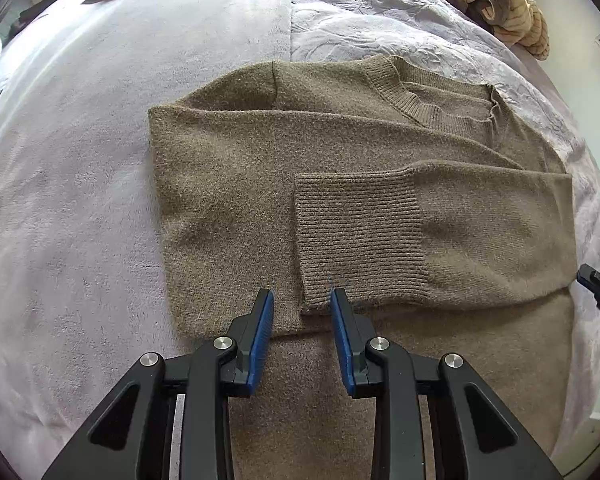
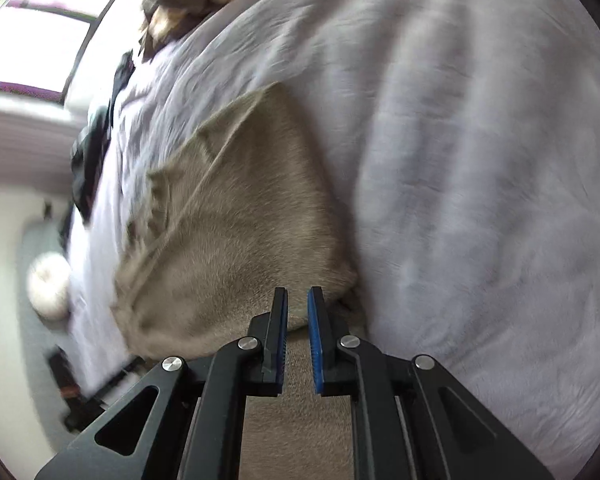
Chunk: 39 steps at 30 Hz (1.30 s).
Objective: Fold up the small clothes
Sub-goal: 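Release the cuff with the left tool and smooth the fold, then move both open tools to the sweater's hem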
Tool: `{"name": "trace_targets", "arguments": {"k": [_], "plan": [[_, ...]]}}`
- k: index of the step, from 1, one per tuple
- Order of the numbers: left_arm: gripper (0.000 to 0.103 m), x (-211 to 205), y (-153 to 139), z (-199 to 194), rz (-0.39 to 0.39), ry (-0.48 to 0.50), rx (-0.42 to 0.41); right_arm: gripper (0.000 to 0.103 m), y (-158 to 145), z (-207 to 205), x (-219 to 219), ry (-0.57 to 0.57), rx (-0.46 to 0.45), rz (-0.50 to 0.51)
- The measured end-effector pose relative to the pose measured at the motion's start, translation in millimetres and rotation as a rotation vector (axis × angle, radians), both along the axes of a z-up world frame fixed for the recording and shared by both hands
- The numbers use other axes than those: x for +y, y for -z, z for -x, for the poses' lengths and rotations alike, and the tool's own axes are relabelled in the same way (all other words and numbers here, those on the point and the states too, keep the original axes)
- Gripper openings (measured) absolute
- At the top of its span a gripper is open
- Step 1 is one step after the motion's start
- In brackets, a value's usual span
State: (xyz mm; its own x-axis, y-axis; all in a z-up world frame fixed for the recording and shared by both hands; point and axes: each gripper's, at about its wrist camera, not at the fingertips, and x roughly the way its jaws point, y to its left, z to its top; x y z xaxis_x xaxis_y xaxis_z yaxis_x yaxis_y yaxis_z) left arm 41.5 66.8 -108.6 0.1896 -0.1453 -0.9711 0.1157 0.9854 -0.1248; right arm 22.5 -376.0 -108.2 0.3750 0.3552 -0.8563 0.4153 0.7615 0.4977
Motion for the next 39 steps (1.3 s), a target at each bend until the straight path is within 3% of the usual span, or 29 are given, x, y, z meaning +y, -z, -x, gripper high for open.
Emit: {"name": "trace_targets", "arguments": {"k": [2,4,7,10,12,16,29,30,35,39], "plan": [[0.031,-2.2,0.6,2.5,-0.008,0.001,-0.003,0.013,8.1,-10.2,10.3,-0.066,0.04,0.071],[0.031,-4.8,0.9,3.2,-0.008,-0.002,-0.002,0.005,18.9,-12.9,7.5,-0.079,0.078,0.095],[0.031,-5.7,0.8,6.3,-0.008,0.005,-0.007,0.004,21.6,-7.7,-3.1,-0.025,0.074,0.046],[0.031,-7.4,1.9,8.0,-0.013,0.011,-0.012,0.006,15.9,-2.0,-4.8,-0.024,0.087,0.075],[0.031,-8.2,1.5,9.6,-0.016,0.01,-0.014,0.012,12.5,2.2,-7.5,-0.016,0.103,0.092],[0.031,-9.9,1.1,9.4,-0.015,0.014,-0.014,0.012,8.0,12.2,-12.0,0.019,0.104,0.046],[0.031,-15.4,-8.0,21.8,-0.001,0.009,0.023,0.012,-8.0,25.6,17.0,-0.046,0.096,0.018],[0.031,-16.1,-8.9,23.8,0.0,0.01,0.024,0.014,-8.2,26.1,19.4,-0.053,0.098,0.012],[0.031,-23.0,-10.2,37.9,0.008,0.019,0.063,0.044,-9.2,30.2,30.3,-0.074,0.108,0.0],[0.031,-24.7,-11.1,55.8,-0.017,0.016,0.079,0.045,-12.2,35.3,43.2,-0.113,0.101,-0.027]]}}
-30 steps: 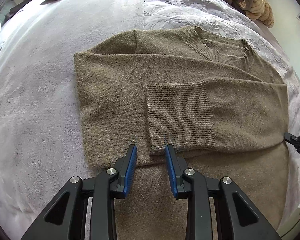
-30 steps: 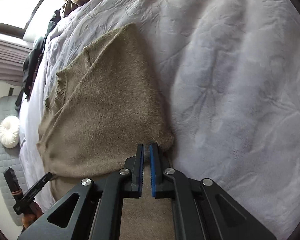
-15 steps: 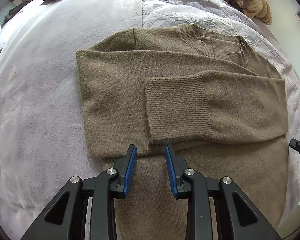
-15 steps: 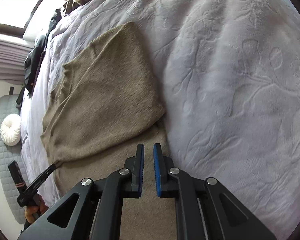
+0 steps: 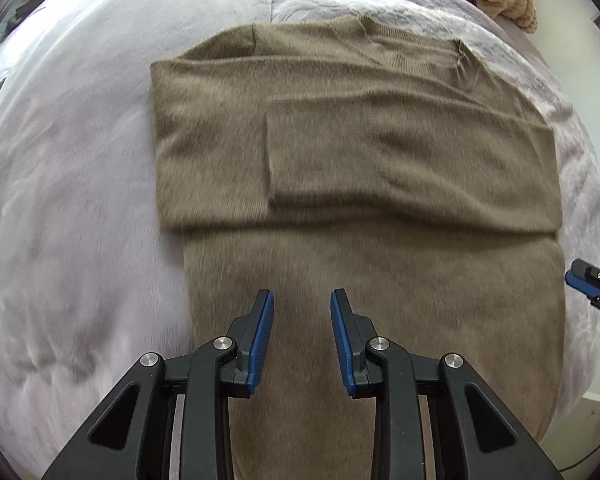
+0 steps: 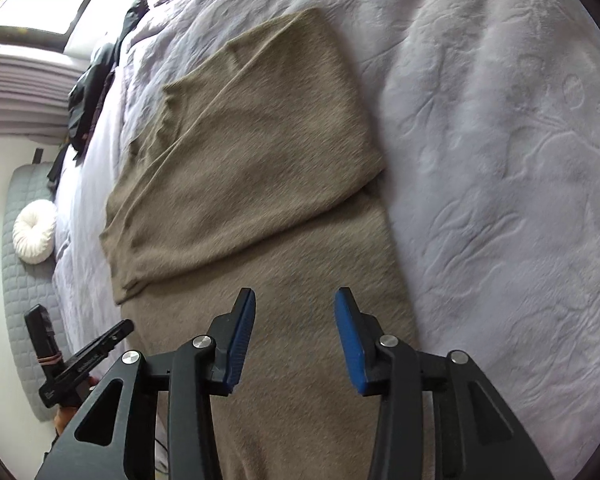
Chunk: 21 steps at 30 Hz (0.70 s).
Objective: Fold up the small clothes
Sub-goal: 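Move both open tools to the sweater's hem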
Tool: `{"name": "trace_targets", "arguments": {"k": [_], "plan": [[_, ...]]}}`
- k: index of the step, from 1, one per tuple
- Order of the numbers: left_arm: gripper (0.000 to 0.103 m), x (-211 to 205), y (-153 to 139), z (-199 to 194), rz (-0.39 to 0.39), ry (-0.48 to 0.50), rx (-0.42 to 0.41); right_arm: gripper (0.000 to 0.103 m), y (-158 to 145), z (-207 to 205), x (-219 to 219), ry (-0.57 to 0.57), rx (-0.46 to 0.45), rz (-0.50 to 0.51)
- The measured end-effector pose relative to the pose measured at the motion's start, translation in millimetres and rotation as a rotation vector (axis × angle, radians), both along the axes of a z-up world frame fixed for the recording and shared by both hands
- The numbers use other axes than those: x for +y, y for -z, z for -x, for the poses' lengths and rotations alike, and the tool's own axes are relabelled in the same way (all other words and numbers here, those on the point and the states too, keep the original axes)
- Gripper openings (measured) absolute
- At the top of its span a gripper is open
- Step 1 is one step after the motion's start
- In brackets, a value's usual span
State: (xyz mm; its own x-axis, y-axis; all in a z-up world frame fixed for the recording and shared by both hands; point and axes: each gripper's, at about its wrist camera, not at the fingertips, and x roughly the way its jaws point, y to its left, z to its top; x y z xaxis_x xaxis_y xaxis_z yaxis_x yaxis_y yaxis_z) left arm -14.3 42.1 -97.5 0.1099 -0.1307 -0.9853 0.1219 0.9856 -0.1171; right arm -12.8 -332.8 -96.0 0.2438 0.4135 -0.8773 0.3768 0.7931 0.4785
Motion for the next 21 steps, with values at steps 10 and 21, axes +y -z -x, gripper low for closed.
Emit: {"name": "trace_targets", "arguments": {"k": [10,21], "plan": [[0.102,4.1,-15.4,36.8,-0.016,-0.051,-0.009,0.065,-5.9,13.8,17.0,-0.044,0.013,-0.013],[0.102,28.1,-10.1,70.6,-0.039,-0.065,0.069,0.086,-28.8,35.6,53.5,-0.242,-0.084,0.075]]}}
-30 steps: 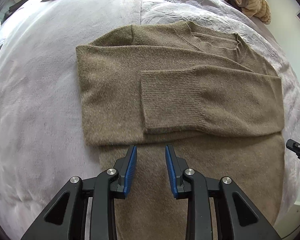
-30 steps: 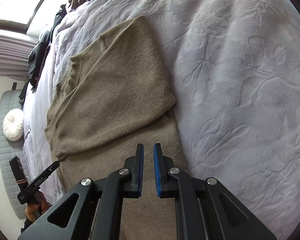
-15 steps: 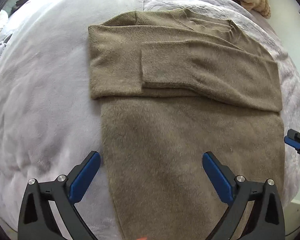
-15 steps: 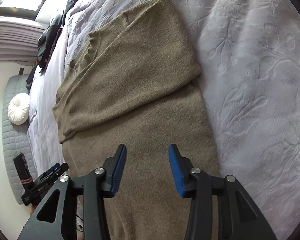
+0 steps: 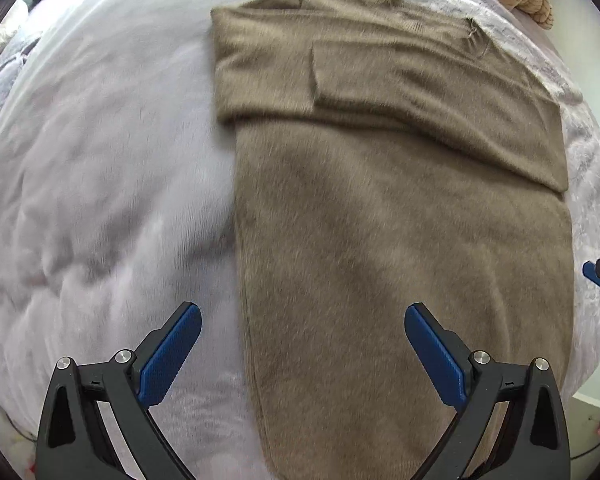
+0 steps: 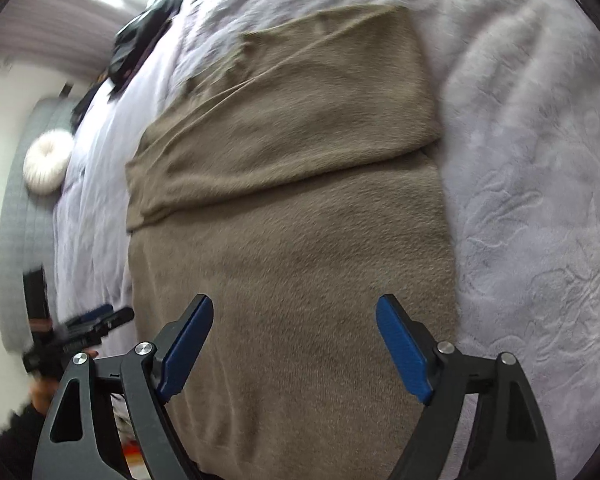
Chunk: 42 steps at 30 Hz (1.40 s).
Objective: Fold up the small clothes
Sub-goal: 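Move both open tools to the sweater's hem, then grasp the hem with both tools and lift it off the bed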
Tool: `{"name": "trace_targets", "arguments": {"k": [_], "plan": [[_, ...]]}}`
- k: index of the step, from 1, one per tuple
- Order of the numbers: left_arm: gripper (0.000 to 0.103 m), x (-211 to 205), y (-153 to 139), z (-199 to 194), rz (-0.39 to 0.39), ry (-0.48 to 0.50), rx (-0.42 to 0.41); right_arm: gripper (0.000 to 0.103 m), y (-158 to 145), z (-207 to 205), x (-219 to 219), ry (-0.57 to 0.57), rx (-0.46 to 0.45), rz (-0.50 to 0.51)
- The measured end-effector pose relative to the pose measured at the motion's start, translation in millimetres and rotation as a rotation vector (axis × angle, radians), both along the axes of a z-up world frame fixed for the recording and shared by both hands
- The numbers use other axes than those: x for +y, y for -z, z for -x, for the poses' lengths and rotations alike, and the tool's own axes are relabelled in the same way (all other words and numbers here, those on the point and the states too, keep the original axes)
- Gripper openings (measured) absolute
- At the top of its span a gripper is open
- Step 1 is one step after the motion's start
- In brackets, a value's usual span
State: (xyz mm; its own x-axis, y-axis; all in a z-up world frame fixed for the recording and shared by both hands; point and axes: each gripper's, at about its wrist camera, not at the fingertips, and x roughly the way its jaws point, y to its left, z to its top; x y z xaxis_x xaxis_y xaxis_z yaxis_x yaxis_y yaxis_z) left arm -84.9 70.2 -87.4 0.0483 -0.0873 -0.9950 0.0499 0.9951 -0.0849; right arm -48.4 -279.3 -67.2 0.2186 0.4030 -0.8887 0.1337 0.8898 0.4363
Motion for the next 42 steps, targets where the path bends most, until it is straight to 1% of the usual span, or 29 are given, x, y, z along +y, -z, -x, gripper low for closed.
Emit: {"name": "trace_targets", "arguments": {"k": [3,5,6,8,10,11,12,15,16,19,22,25,26,27,30,32,33,35,38,40,42], "plan": [[0.102,5.2,5.3,14.3,0.017,0.023,0.04,0.086,-2.7,8.5,14.5,-0.085,-0.013,0.03],[0.102,7.6,6.2,23.6,0.039,0.035,0.054,0.086,-2.1,14.3,19.4,-0.113,-0.009,0.007],[0.102,9.4,6.4,28.4,0.057,0.04,0.064,0.086,0.2,18.1,20.2,-0.115,0.009,-0.022],[0.102,13.4,5.6,38.3,0.088,0.05,0.077,0.086,5.0,23.5,19.3,-0.111,0.044,-0.069],[0.102,19.6,3.5,50.0,0.123,0.069,0.086,0.086,13.0,31.0,16.3,-0.11,0.113,-0.132],[0.102,23.7,2.5,55.4,0.138,0.075,0.09,0.086,17.2,37.0,13.2,-0.108,0.157,-0.148],[0.102,27.4,2.1,60.9,0.155,0.082,0.098,0.086,18.4,41.8,10.9,-0.106,0.168,-0.147],[0.102,39.5,5.6,78.2,0.214,0.102,0.145,0.086,21.5,63.1,-2.6,-0.083,0.201,-0.147],[0.102,43.1,8.8,85.1,0.239,0.107,0.171,0.086,23.8,70.3,-8.3,-0.068,0.219,-0.164],[0.102,45.3,16.3,97.5,0.273,0.119,0.224,0.086,31.9,91.5,-23.9,-0.022,0.274,-0.215],[0.102,45.7,25.1,114.9,0.325,0.131,0.287,0.086,42.4,115.9,-38.5,0.028,0.322,-0.275],[0.102,39.2,27.8,120.7,0.368,0.124,0.326,0.086,52.3,137.8,-46.1,0.069,0.357,-0.379],[0.102,38.9,27.9,122.4,0.376,0.122,0.325,0.086,55.3,142.7,-46.3,0.072,0.363,-0.392],[0.102,30.7,29.0,122.5,0.379,0.122,0.322,0.086,57.5,145.9,-46.5,0.072,0.369,-0.399],[0.102,27.4,28.5,120.9,0.401,0.102,0.326,0.086,63.2,153.2,-43.2,0.069,0.389,-0.421],[0.102,26.6,25.5,120.8,0.435,0.097,0.326,0.086,60.1,155.4,-41.2,0.056,0.382,-0.411],[0.102,15.6,27.2,117.1,0.443,0.095,0.33,0.086,58.7,156.7,-40.2,0.047,0.38,-0.399],[0.102,14.7,29.7,118.5,0.45,0.093,0.347,0.086,61.3,162.3,-40.6,0.045,0.396,-0.387],[0.102,11.8,39.4,121.4,0.461,0.084,0.385,0.087,71.0,167.5,-39.4,0.045,0.416,-0.419],[0.102,11.4,41.1,121.4,0.465,0.085,0.389,0.087,74.8,165.8,-33.4,0.036,0.42,-0.442],[0.102,6.7,39.9,122.3,0.471,0.088,0.385,0.087,77.3,160.0,-22.7,0.021,0.404,-0.487]]}}
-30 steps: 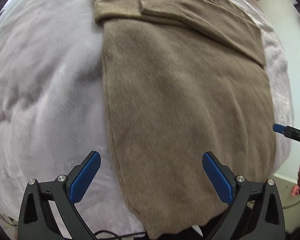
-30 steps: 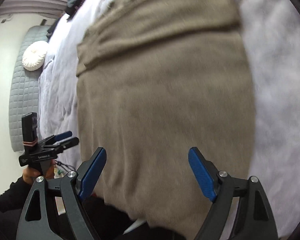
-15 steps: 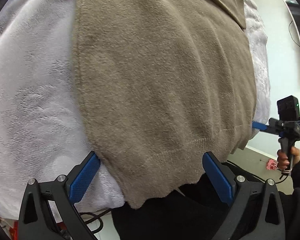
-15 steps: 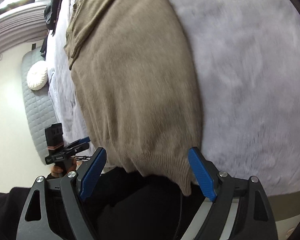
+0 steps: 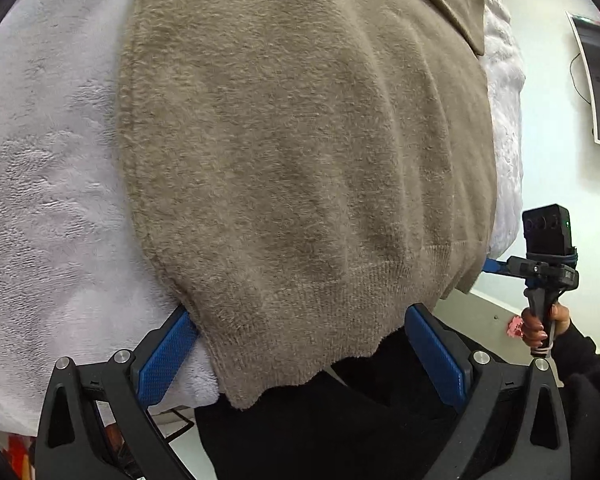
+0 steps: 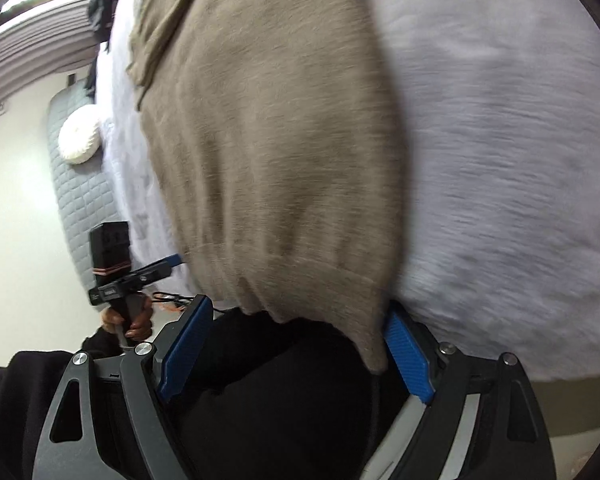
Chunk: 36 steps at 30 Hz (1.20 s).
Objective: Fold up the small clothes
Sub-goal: 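Grasp the hem with both tools and lift it off the bed, then carry the hem over toward the collar with both tools and release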
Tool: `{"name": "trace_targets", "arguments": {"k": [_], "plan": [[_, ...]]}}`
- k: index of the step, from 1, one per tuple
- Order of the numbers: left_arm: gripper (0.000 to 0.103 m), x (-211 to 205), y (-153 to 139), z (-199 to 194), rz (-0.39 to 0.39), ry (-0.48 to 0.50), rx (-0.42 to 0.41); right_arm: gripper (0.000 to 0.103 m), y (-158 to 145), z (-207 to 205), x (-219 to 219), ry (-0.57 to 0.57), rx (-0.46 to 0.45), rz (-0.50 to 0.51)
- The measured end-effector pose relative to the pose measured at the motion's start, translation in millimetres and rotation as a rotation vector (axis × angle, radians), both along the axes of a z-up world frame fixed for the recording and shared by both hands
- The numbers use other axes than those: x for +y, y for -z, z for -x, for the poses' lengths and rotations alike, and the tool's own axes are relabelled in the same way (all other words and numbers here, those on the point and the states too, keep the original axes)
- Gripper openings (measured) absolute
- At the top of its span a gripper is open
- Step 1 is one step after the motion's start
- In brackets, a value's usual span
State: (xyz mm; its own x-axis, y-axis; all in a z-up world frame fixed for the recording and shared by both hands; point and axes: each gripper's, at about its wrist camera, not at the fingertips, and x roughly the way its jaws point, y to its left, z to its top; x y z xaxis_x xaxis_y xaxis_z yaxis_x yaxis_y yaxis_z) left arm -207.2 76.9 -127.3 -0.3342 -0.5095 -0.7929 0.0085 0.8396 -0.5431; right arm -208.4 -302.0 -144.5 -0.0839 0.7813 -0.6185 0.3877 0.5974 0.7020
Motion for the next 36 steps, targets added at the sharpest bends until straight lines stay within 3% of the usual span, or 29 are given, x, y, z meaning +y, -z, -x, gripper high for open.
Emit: {"name": "trace_targets", "arguments": {"k": [3,6,8,9,10,11,13,20,27,36], "plan": [[0.1,-2.3,-2.1,-0.2,0.033,-0.024,0.003,0.087,0.8,-7.2,11.4,0.025,-0.023,-0.058],[0.076,-8.1,2.5,2.5,0.063,-0.045,0.04,0.087,5.1,-8.8,13.6,0.074,-0.003,-0.077],[0.049,-9.3,8.9,6.0,0.068,-0.038,0.071,0.081,11.2,-6.9,8.8,0.13,0.04,-0.099],[0.04,-9.6,11.0,7.3,0.071,-0.037,0.075,0.075,12.6,-5.1,5.4,0.142,0.054,-0.093],[0.022,-9.2,12.5,8.1,0.078,-0.035,0.077,0.053,13.1,-4.0,3.5,0.14,0.06,-0.077],[0.018,-1.6,11.6,8.7,0.088,-0.037,0.078,0.026,12.9,-3.0,0.9,0.132,0.064,-0.054],[0.018,9.4,6.2,7.6,0.123,-0.055,0.064,0.007,9.5,-0.3,-4.5,0.146,0.048,-0.074],[0.014,24.2,-27.4,-18.0,0.262,-0.172,-0.031,0.007,-20.1,-19.3,-1.6,0.232,-0.093,-0.233],[0.014,56.8,-68.4,-83.0,0.374,-0.334,-0.188,0.007,-59.5,-78.9,5.6,0.357,-0.271,-0.397],[0.014,64.1,-102.7,-196.7,0.384,-0.41,-0.419,0.007,-92.3,-192.8,6.2,0.412,-0.459,-0.467]]}}
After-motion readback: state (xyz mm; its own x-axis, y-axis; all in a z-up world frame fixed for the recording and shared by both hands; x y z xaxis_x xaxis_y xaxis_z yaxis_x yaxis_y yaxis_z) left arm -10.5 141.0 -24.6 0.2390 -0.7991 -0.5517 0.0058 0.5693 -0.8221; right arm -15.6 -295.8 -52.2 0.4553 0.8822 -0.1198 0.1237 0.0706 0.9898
